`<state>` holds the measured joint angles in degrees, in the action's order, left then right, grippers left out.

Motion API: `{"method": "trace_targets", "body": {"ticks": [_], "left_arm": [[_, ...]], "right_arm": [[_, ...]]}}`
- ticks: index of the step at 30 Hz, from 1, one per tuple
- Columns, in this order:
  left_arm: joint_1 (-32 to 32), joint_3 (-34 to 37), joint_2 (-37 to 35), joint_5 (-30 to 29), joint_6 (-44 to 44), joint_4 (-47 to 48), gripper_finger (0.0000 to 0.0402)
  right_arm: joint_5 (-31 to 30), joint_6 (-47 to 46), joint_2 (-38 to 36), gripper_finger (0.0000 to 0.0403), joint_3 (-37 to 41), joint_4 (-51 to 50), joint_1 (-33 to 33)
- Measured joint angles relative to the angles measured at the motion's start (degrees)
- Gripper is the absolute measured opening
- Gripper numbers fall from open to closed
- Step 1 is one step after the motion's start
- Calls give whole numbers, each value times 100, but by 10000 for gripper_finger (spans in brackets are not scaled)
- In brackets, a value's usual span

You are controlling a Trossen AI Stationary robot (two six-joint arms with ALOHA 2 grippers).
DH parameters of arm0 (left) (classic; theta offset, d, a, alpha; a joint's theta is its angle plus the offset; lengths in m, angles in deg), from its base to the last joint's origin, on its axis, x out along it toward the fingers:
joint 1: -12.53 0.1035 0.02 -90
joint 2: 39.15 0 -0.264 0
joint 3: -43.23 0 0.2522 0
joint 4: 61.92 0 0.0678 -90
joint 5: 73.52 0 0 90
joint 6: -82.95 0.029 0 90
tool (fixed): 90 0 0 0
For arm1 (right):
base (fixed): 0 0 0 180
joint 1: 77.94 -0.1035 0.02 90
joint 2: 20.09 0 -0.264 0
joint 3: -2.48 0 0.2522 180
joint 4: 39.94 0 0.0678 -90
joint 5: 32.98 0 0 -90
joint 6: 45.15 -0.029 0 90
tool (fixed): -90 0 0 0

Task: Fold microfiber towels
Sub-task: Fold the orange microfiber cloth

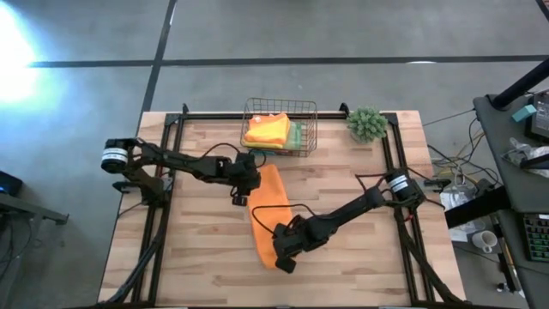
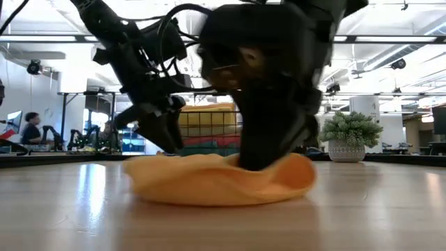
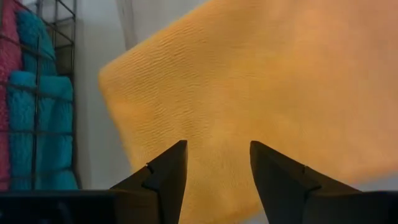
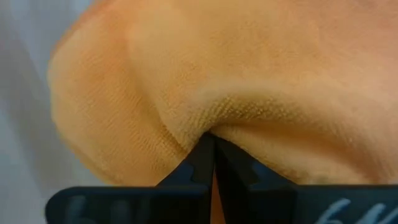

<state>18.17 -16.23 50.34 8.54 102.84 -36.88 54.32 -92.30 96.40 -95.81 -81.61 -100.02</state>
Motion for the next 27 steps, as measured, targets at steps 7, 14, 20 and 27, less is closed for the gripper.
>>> {"method": "trace_targets", "body": {"ticks": [7,14,20,27], "left_arm": [[-230,-278,-508,13,-379,1204,160],[-950,-309,-1305,18,-1412,1466,160],[-1835,-467,-1381,31,-2159,1151,160],[-2469,-539,-646,-261,-3561,940,160]], "right_arm": [[-535,336,-629,8,46,-667,-253],[-1052,806,-1258,8,133,-1625,-501],[-1109,1382,-1860,8,582,-1828,-667],[-1110,1757,-2467,8,1824,-903,-652]]}}
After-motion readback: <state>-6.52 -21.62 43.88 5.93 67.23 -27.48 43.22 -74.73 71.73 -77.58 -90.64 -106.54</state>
